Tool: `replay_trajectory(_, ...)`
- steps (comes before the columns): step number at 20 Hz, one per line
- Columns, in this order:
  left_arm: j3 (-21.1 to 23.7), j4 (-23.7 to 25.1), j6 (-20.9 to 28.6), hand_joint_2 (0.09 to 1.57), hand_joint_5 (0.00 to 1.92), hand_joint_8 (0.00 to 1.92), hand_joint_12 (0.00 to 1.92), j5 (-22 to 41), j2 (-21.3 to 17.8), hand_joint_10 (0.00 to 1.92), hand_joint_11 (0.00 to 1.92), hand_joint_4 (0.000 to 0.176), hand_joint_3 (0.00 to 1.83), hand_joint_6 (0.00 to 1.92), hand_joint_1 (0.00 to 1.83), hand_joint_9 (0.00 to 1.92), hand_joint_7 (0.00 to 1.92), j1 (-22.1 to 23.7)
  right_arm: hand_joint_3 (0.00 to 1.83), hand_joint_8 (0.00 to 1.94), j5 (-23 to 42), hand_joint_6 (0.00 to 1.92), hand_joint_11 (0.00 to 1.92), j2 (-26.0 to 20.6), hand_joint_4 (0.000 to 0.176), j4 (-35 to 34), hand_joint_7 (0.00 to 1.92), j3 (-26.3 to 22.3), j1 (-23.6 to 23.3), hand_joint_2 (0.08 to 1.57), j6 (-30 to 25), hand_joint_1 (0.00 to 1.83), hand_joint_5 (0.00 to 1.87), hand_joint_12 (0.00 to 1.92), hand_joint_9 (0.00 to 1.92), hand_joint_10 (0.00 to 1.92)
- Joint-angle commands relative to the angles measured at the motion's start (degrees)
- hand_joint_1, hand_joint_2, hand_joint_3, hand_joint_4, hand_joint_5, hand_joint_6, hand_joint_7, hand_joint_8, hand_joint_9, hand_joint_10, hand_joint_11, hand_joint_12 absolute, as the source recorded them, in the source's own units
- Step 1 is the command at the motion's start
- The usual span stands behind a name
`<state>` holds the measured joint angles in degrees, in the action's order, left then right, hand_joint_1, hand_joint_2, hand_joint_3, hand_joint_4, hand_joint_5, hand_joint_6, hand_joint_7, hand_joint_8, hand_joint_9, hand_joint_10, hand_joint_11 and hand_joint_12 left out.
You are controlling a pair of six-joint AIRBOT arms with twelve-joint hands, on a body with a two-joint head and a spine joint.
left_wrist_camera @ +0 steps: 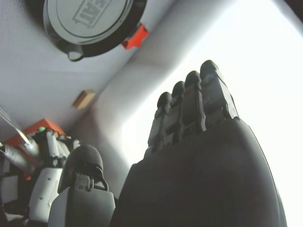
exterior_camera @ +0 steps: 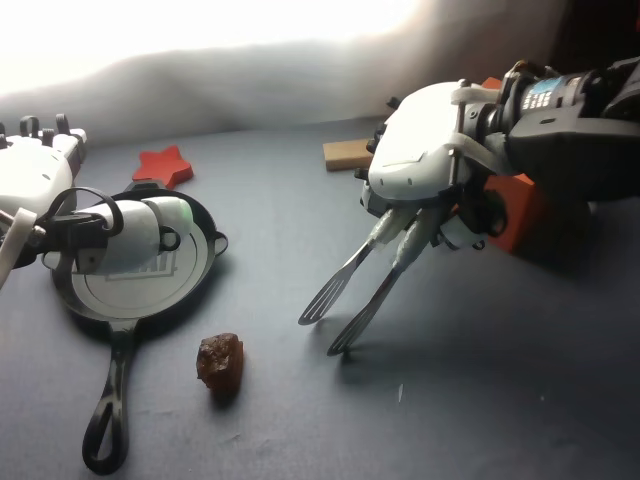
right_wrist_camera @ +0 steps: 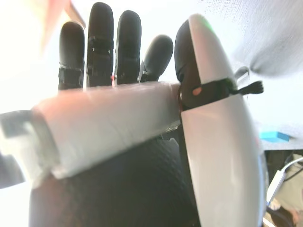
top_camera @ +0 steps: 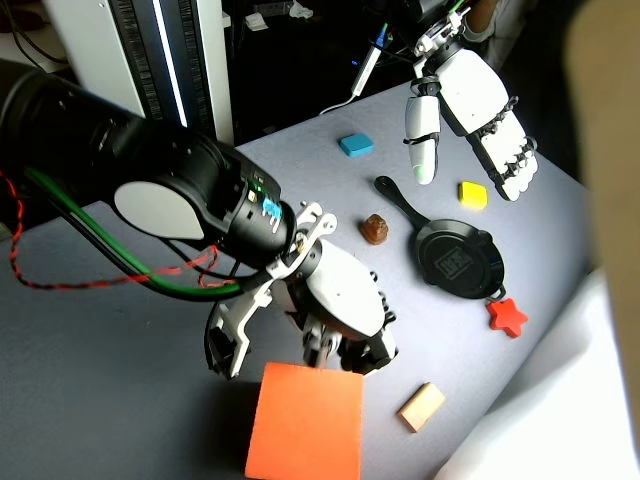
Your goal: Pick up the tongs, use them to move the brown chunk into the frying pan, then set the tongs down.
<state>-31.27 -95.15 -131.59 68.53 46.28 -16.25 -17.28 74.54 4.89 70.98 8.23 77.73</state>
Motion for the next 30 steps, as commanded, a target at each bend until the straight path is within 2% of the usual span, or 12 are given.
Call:
replay_trajectory(1, 0.25, 5.27, 0.07, 1.18, 0.00, 0.00, 0.00, 2.61, -0.11, 0.00, 0.00, 0.000, 0.01, 0.00, 0.00, 0.00, 0.00, 0.21, 0.00, 0.00, 4.69, 1.41, 0.36, -0.73, 0.000, 0.40, 0.95, -0.43, -1.10, 1.27, -0.24, 1.08, 0.68, 1.27, 0.92, 0.03)
replay_trajectory(4, 0.28, 5.28, 0.06, 1.18, 0.00, 0.00, 0.00, 2.61, -0.11, 0.00, 0.00, 0.000, 0.01, 0.00, 0.00, 0.00, 0.00, 0.31, 0.00, 0.00, 5.80, 1.42, 0.34, -2.81, 0.000, 0.41, 0.94, -3.89, -1.99, 1.28, -1.43, 1.07, 0.68, 1.30, 0.91, 0.02)
replay_trajectory(10, 0.80, 5.28, 0.26, 1.17, 0.00, 0.00, 0.00, 3.85, -0.13, 0.00, 0.00, 0.000, 0.00, 0.00, 0.00, 0.00, 0.00, 0.53, 0.00, 0.00, 4.99, 1.41, 0.34, -5.59, 0.000, 0.50, 0.94, -10.11, -4.26, 1.27, -10.38, 1.08, 0.69, 1.32, 0.92, 0.02)
replay_trajectory(15, 1.10, 5.27, 1.25, 1.18, 0.00, 0.00, 0.00, 11.27, -0.10, 0.00, 0.00, 0.000, 0.01, 0.00, 0.00, 0.00, 0.00, 1.04, 0.00, 0.00, 21.45, 1.43, 0.35, -8.44, 0.000, 0.51, 0.93, -14.16, -1.15, 1.28, -7.33, 1.07, 0.67, 1.31, 0.91, 0.01)
replay_trajectory(20, 1.70, 4.11, 0.86, 1.19, 0.00, 0.00, 0.00, 21.14, -0.11, 0.00, 0.00, 0.000, 0.01, 0.00, 0.00, 0.00, 0.00, 1.48, 0.00, 0.00, 26.90, 1.41, 0.34, -10.64, 0.000, -1.17, 0.92, -16.53, 0.20, 1.27, -6.91, 1.07, 0.68, 1.31, 0.91, 0.01)
replay_trajectory(21, 2.23, 2.59, 0.71, 1.18, 0.00, 0.00, 0.00, 23.90, -0.11, 0.00, 0.00, 0.000, 0.01, 0.00, 0.00, 0.00, 0.00, 1.57, 0.00, 0.01, 26.75, 0.80, 0.31, -11.02, 0.000, -3.69, 0.90, -16.52, 0.25, 1.24, -6.84, 1.10, 0.61, 1.31, 0.90, 0.01)
replay_trajectory(22, 2.74, 1.37, 0.70, 1.18, 0.00, 0.00, 0.00, 25.93, -0.11, 0.00, 0.00, 0.000, 0.01, 0.00, 0.00, 0.00, 0.00, 1.57, 0.00, 0.01, 26.07, 0.80, 0.31, -11.32, 0.000, -6.41, 0.90, -16.56, 0.10, 1.24, -6.84, 1.10, 0.61, 1.31, 0.90, 0.01)
replay_trajectory(23, 3.26, 0.16, 0.70, 1.18, 0.00, 0.00, 0.00, 27.44, -0.11, 0.00, 0.00, 0.000, 0.00, 0.00, 0.00, 0.00, 0.00, 1.57, 0.00, 0.00, 25.36, 0.31, 0.31, -11.56, 0.000, -6.97, 0.89, -16.73, -0.02, 1.21, -6.46, 1.13, 0.73, 1.31, 0.88, 0.01)
replay_trajectory(27, 3.93, -1.02, 0.49, 1.18, 0.00, 0.00, 0.00, 30.69, -0.11, 0.00, 0.00, 0.000, 0.00, 0.00, 0.00, 0.00, 0.00, 1.63, 0.00, 0.00, 28.36, 0.11, 0.31, -13.16, 0.000, -1.65, 0.90, -19.67, 3.19, 1.21, 5.85, 1.14, 0.82, 1.34, 0.88, 0.00)
replay_trajectory(28, 3.92, -1.02, 0.38, 1.18, 0.00, 0.00, 0.00, 31.12, -0.12, 0.00, 0.00, 0.000, 0.00, 0.00, 0.00, 0.00, 0.00, 1.66, 0.00, 0.00, 29.53, 1.07, 0.31, -13.71, 0.000, -4.09, 0.92, -20.26, 4.05, 1.23, 8.88, 1.10, 0.76, 1.35, 0.89, 0.01)
replay_trajectory(29, 3.91, -1.02, 0.25, 1.18, 0.00, 0.00, 0.00, 31.26, -0.12, 0.00, 0.00, 0.000, 0.00, 0.00, 0.00, 0.00, 0.00, 1.68, 0.00, 0.00, 29.17, 1.07, 0.31, -14.02, 0.000, -13.71, 0.92, -21.02, 4.22, 1.23, 16.68, 1.10, 0.76, 1.35, 0.89, 0.01)
replay_trajectory(30, 3.99, -1.02, 0.15, 1.19, 0.00, 0.00, 0.00, 31.26, -0.11, 0.00, 0.00, 0.000, 0.00, 0.00, 0.00, 0.00, 0.00, 1.67, 0.00, 0.01, 28.71, 0.79, 0.32, -14.22, 0.000, -24.46, 0.89, -21.58, 4.14, 1.24, 24.58, 1.11, 0.60, 1.28, 0.89, 0.01)
